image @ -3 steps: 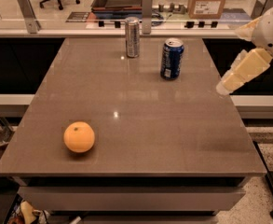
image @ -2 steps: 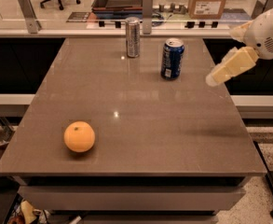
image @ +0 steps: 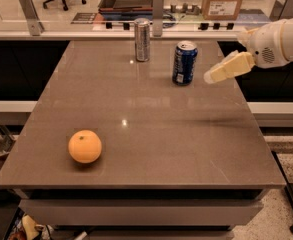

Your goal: Move pepsi can near orange

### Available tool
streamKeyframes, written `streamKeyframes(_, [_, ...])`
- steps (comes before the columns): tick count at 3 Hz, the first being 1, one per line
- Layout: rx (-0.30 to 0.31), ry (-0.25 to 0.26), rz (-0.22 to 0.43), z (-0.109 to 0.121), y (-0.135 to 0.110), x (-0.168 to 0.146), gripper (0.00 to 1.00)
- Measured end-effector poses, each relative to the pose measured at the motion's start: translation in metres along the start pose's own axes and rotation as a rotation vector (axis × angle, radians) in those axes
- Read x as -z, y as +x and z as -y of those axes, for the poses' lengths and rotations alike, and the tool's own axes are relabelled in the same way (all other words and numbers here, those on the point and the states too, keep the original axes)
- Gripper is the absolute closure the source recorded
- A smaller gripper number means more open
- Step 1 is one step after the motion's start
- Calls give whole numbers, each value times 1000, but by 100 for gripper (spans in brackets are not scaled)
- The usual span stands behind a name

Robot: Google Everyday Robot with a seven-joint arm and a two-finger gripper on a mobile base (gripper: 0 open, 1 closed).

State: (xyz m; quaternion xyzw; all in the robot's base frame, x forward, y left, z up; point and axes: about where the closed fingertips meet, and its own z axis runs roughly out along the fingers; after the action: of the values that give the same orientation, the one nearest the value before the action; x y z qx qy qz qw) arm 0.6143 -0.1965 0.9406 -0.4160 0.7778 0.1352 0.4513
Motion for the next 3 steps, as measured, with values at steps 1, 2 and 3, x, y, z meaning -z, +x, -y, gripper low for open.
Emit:
streamKeyframes(1, [-23,80,75,16,-14,-35,0])
streamKeyframes(2, [-22,85,79,17,-16,-37,0])
streamKeyframes(3, [-35,78,56,18,-11,-42,0])
